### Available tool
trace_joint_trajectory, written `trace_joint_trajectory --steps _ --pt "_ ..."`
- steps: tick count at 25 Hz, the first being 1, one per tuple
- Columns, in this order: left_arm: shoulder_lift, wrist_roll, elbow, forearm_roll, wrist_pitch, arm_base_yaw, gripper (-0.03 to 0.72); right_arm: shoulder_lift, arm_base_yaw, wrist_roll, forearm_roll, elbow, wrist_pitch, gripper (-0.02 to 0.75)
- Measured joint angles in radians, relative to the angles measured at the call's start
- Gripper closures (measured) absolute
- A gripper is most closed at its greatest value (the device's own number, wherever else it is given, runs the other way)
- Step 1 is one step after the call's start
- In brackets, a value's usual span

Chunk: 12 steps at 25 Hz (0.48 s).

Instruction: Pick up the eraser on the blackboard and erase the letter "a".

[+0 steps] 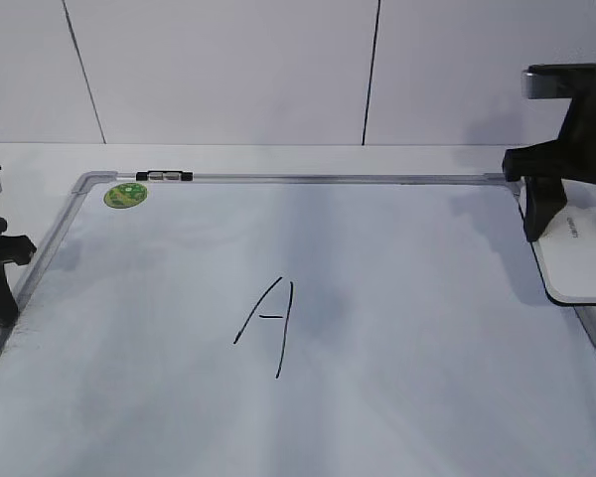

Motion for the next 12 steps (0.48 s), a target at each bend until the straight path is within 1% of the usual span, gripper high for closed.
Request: trace_joint_trajectory --steps 6,12 --pt "0.000 0.000 0.000 0.000 -0.002 0.000 0.655 0.018 -0.060 -0.038 0.040 0.000 -0.003 0.213" --pt "0.000 0.000 0.000 -0.002 -0.002 0.000 0.655 0.060 -0.069 -0.080 0.079 0.000 -0.006 0.213"
